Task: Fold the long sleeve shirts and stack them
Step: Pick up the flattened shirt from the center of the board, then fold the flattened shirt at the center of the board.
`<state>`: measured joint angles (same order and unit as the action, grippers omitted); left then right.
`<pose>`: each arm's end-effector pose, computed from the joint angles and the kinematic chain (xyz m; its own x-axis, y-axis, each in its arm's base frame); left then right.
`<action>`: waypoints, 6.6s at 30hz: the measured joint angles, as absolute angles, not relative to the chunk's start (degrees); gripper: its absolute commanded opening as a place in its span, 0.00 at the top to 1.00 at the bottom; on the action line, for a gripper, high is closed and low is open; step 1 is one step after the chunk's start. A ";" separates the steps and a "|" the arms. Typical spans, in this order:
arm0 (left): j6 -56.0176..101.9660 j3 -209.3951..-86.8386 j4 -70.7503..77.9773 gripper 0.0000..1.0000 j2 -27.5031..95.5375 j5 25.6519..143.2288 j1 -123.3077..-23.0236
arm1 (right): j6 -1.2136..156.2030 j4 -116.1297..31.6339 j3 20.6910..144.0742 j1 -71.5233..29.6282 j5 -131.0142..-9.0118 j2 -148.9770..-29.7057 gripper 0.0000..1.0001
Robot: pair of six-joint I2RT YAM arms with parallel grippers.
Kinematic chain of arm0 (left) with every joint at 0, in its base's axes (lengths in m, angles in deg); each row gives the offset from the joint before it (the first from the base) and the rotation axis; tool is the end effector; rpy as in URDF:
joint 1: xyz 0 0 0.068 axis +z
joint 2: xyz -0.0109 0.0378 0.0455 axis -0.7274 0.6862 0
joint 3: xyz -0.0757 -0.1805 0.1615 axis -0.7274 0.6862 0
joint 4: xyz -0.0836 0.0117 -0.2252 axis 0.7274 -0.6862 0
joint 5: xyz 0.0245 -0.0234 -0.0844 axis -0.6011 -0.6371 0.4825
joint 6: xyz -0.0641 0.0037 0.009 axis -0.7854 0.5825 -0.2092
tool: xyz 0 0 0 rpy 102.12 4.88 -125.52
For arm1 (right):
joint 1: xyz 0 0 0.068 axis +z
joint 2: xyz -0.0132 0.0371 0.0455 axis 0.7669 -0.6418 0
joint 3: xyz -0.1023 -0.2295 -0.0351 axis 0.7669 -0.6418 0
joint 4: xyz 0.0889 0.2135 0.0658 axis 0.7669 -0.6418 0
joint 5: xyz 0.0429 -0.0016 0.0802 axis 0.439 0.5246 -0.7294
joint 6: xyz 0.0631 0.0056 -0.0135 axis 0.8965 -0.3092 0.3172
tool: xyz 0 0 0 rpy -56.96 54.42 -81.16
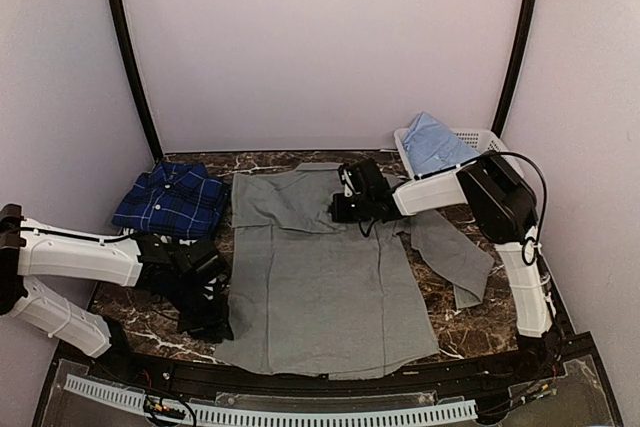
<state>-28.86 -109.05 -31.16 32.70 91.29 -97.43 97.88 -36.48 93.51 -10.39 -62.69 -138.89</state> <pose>0.1132 -0.1593 0.1298 -0.9818 -0.1627 0.0977 -0.1874 0.9126 -0.3635 0.3678 0.3056 0.1100 -0.7214 -0.0046 -0.6925 -0.3509 0.8646 0.3598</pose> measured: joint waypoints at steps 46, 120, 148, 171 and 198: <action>-26.98 -108.94 -37.36 0.93 31.21 88.65 -99.05 | 94.78 -43.46 102.06 -8.03 -68.35 -128.68 1.00; -2.66 -136.50 -29.78 0.88 41.70 89.98 -99.83 | 78.71 -52.00 87.46 -15.25 -60.04 -98.58 1.00; -7.25 -135.39 -10.28 0.91 63.95 94.42 -94.78 | 86.54 -52.42 77.58 -11.14 -72.42 -101.60 1.00; -9.43 -132.85 -17.47 0.91 48.98 88.71 -88.34 | 92.31 -52.00 78.73 1.80 -80.04 -112.20 1.00; -9.46 -128.90 -16.77 0.91 48.78 88.85 -87.90 | 94.91 -51.02 82.95 7.55 -85.14 -120.90 0.79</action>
